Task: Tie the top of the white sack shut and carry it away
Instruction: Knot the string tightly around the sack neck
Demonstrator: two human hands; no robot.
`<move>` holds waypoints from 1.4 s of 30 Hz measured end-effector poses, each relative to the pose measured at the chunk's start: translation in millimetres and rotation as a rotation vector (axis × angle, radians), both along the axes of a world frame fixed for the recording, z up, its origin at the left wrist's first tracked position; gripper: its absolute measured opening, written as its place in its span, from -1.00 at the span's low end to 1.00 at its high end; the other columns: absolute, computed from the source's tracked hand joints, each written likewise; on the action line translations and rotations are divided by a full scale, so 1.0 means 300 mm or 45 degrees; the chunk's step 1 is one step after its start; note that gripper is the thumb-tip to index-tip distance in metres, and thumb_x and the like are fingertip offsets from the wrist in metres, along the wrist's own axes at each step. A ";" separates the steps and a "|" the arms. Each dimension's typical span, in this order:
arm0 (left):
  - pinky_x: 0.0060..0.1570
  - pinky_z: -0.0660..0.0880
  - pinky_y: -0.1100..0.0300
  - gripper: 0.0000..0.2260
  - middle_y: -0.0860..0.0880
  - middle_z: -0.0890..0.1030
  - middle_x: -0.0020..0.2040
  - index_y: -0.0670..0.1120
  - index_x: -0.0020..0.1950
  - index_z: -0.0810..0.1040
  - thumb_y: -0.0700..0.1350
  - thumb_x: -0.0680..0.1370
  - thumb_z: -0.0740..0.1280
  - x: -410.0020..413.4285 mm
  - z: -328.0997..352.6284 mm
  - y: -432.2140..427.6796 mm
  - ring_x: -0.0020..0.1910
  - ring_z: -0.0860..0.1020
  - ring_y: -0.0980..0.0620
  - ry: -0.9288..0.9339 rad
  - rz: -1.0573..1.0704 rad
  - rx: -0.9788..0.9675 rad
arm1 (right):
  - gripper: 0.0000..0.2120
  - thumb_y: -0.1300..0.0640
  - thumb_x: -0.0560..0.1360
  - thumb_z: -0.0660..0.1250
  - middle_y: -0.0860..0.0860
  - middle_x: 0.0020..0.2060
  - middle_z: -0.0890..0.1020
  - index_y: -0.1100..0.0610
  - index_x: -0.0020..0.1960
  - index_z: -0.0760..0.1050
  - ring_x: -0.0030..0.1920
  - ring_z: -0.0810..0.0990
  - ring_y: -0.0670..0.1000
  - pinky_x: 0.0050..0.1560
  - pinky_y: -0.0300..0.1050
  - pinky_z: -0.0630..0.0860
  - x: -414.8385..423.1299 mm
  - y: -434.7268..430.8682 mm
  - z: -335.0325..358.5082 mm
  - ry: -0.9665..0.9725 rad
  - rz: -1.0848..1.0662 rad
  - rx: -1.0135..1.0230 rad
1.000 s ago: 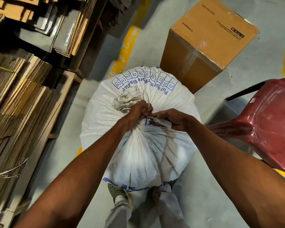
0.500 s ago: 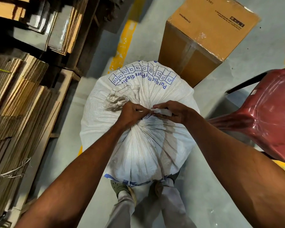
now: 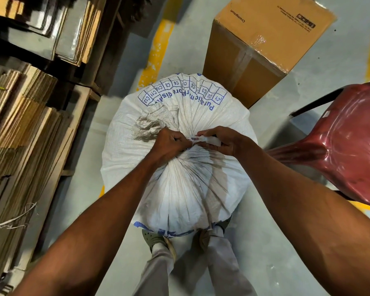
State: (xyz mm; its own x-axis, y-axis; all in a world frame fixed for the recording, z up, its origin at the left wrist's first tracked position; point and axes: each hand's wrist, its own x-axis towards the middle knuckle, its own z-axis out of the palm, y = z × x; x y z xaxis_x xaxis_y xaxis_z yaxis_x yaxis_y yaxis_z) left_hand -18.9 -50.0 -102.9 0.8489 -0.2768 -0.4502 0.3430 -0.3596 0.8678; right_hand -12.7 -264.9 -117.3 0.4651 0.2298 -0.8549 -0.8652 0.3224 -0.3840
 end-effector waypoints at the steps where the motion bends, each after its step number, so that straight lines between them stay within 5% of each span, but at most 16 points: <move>1: -0.27 0.37 0.11 -0.79 -0.17 0.60 -0.41 -0.10 -0.37 0.70 0.04 0.29 0.54 -0.001 0.000 -0.003 -0.37 0.48 0.01 0.000 0.011 0.004 | -0.73 0.37 0.64 0.15 0.34 0.20 0.60 0.38 0.26 0.52 -0.02 0.67 0.16 -0.10 -0.13 0.72 0.000 0.004 0.004 0.000 -0.010 0.003; 9: -0.30 0.42 0.14 -0.72 -0.33 0.67 -0.34 -0.15 -0.35 0.72 0.08 0.25 0.51 -0.005 0.013 -0.018 -0.39 0.51 0.01 -0.026 0.048 0.052 | -0.76 0.39 0.65 0.13 0.32 0.11 0.62 0.38 0.18 0.54 -0.05 0.67 0.17 -0.24 -0.14 0.70 -0.001 0.009 0.015 0.014 -0.027 -0.008; 15: -0.29 0.42 0.17 -0.88 -0.19 0.66 -0.41 -0.12 -0.36 0.72 -0.10 0.34 0.54 -0.004 0.005 -0.029 -0.42 0.51 0.06 -0.010 0.029 0.106 | -0.72 0.37 0.64 0.16 0.38 0.26 0.59 0.40 0.28 0.52 -0.04 0.67 0.16 -0.19 -0.14 0.70 0.003 0.026 0.003 -0.010 -0.014 -0.103; 18: -0.30 0.42 0.14 -0.84 -0.26 0.68 -0.38 -0.09 -0.36 0.74 -0.02 0.33 0.56 -0.011 -0.004 -0.046 -0.40 0.50 0.04 -0.049 0.043 0.091 | -0.71 0.40 0.64 0.18 0.37 0.22 0.61 0.42 0.31 0.51 -0.05 0.66 0.15 -0.18 -0.12 0.71 -0.006 0.053 0.004 -0.026 -0.028 -0.084; 22: -0.32 0.37 0.21 -0.76 0.07 0.59 -0.48 0.07 -0.40 0.70 -0.08 0.47 0.56 -0.010 -0.015 -0.049 -0.40 0.46 0.14 -0.108 -0.034 0.124 | -0.69 0.37 0.63 0.28 0.35 0.30 0.58 0.39 0.36 0.50 0.08 0.62 0.17 0.11 -0.07 0.64 -0.031 0.075 0.010 -0.136 -0.035 -0.111; 26: -0.33 0.49 0.13 -0.93 -0.13 0.74 -0.31 -0.08 -0.21 0.77 -0.15 0.48 0.55 -0.008 -0.019 -0.040 -0.34 0.55 0.10 -0.136 -0.059 0.215 | -0.65 0.39 0.65 0.24 0.26 0.28 0.59 0.29 0.42 0.46 0.29 0.58 0.23 0.10 -0.05 0.66 -0.076 0.063 0.019 -0.058 -0.363 0.072; 29: -0.38 0.47 0.11 -0.90 -0.18 0.72 -0.33 -0.16 -0.22 0.77 -0.16 0.48 0.55 -0.009 -0.011 -0.057 -0.37 0.53 0.10 -0.203 -0.060 0.265 | -0.79 0.33 0.68 0.20 0.26 0.10 0.64 0.30 0.21 0.57 0.07 0.64 0.15 0.02 -0.11 0.67 -0.117 0.077 0.019 0.022 -0.466 0.203; 32: -0.43 0.36 0.10 -0.72 -0.28 0.65 -0.39 -0.23 -0.31 0.70 -0.07 0.50 0.53 -0.018 -0.017 -0.067 -0.42 0.43 0.11 -0.268 -0.090 0.319 | -0.71 0.22 0.69 0.22 0.19 -0.13 0.67 0.20 -0.06 0.70 -0.22 0.60 0.03 -0.18 -0.21 0.57 -0.152 0.080 0.018 -0.125 -0.197 0.053; 35: -0.37 0.33 0.16 -0.70 -0.24 0.63 -0.40 -0.23 -0.31 0.68 -0.03 0.50 0.51 -0.018 -0.021 -0.067 -0.41 0.45 0.12 -0.336 -0.124 0.409 | -0.55 0.24 0.66 0.28 0.07 -0.35 0.71 0.09 -0.33 0.75 -0.24 0.52 0.02 -0.14 -0.19 0.43 -0.162 0.104 0.027 -0.227 -0.158 -0.124; 38: -0.26 0.46 0.21 -0.80 -0.09 0.70 -0.26 -0.19 -0.13 0.69 -0.07 0.44 0.58 -0.008 0.003 -0.069 -0.27 0.61 0.05 -0.407 -0.092 0.486 | -0.75 0.37 0.50 0.45 0.19 -0.27 0.71 0.15 -0.29 0.73 -0.16 0.62 0.16 -0.06 0.04 0.60 -0.158 0.129 0.009 -0.336 -0.393 -0.398; 41: -0.24 0.46 0.23 -0.85 -0.11 0.73 -0.26 -0.21 -0.12 0.72 -0.15 0.44 0.58 -0.002 0.014 -0.068 -0.29 0.63 0.04 -0.332 -0.091 0.452 | -0.99 0.17 0.48 0.50 0.19 -0.12 0.76 0.10 -0.12 0.70 -0.07 0.74 0.17 0.06 0.18 0.66 -0.175 0.144 -0.008 -0.504 -0.323 -0.665; 42: -0.21 0.49 0.23 -0.86 -0.14 0.74 -0.25 -0.22 -0.08 0.73 -0.18 0.44 0.57 0.003 0.017 -0.065 -0.27 0.65 0.02 -0.280 -0.084 0.450 | -0.91 0.10 0.49 0.47 0.18 -0.10 0.76 0.12 -0.07 0.67 -0.04 0.75 0.17 0.05 0.17 0.67 -0.188 0.144 -0.014 -0.522 -0.296 -0.691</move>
State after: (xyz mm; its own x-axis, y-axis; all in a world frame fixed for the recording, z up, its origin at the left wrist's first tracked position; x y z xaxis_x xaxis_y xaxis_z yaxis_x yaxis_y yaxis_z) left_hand -18.1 -69.6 -97.8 0.9210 -0.1948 -0.3372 0.1296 -0.6633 0.7370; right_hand -69.0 -221.8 -121.6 0.7584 -0.3221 -0.5666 -0.5492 0.1522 -0.8217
